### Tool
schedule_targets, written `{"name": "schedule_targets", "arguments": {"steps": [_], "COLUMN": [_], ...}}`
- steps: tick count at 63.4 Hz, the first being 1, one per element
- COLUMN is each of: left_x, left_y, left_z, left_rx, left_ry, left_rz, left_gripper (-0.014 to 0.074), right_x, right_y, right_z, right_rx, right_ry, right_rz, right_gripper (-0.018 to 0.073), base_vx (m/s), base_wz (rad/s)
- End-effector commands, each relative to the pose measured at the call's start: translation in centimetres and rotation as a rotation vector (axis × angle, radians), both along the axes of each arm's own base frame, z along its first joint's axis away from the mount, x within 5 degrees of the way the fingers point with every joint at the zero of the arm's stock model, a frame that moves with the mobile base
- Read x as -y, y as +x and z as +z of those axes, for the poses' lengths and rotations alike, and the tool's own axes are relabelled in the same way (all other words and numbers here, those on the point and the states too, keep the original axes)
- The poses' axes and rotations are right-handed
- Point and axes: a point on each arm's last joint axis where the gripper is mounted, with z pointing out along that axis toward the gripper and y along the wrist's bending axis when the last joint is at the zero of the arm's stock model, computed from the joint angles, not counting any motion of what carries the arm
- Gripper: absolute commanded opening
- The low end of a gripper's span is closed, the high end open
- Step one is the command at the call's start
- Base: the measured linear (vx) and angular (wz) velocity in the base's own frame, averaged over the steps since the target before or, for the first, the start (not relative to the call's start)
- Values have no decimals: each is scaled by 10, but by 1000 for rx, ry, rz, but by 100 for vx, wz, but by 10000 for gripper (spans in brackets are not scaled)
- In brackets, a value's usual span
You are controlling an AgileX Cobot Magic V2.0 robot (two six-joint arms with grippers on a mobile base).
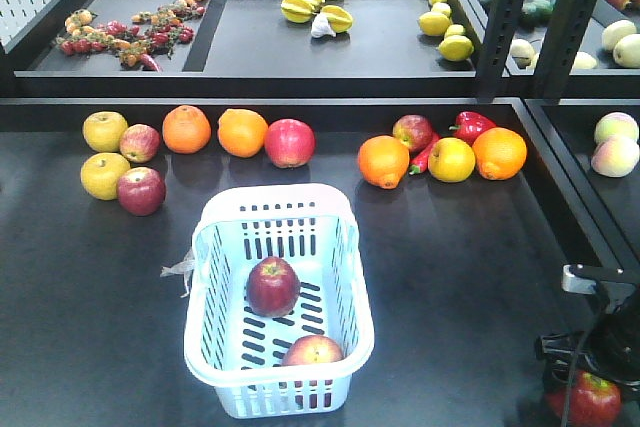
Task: Pick three apples into basket with both arms
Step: 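Move the right gripper to the red apple nearest the robot and grasp it, then carry the third apple over the basket and lower it in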
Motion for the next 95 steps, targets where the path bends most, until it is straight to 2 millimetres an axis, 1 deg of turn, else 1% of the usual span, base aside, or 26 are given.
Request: {"name": "schedule_targets", "arguments": {"steps": [1, 10, 20, 25, 48, 54, 67, 73, 80, 87, 92, 95], "left_x": [2, 2, 2, 2, 2, 2, 2, 2, 2, 2, 2, 2], "left_y": [2, 2, 2, 2, 2, 2, 2, 2, 2, 2, 2, 2], "left_z": [11, 11, 11, 11, 11, 11, 11, 11, 11, 11, 11, 11], "left_rx": [70, 70, 70, 70, 70, 70, 70, 70, 70, 70, 70, 70], "left_ry": [-3, -3, -3, -3, -3, -3, -3, -3, -3, -3, -3, -3], "left_rz": [-17, -17, -17, -17, -17, -17, -17, -17, -17, -17, -17, -17], "left_gripper": [593, 593, 593, 593, 593, 593, 593, 593, 593, 593, 593, 593], "right_x": [4, 4, 3, 3, 2, 1, -2, -3, -3, -6, -13, -21], "right_y": [8, 8, 7, 6, 4, 3, 1, 1, 2, 0, -2, -4], "right_z": [8, 2, 0, 0, 0, 0, 3, 12, 33, 61, 83, 98], "right_rx": [64, 44, 30, 26, 1, -11, -35, -11, 63, 161, 241, 298], "right_ry": [-16, -12, -7, -6, 2, 10, 39, 46, 39, 46, 45, 46], "right_rz": [-4, -6, -12, -22, -26, -30, -56, -58, -63, -77, -43, -11], "right_gripper": [595, 594, 581, 547, 335, 308, 306, 306, 306, 306, 306, 306], "base_vx": [0, 0, 0, 0, 0, 0, 0, 0, 0, 0, 0, 0], "base_wz": [0, 0, 0, 0, 0, 0, 0, 0, 0, 0, 0, 0]}}
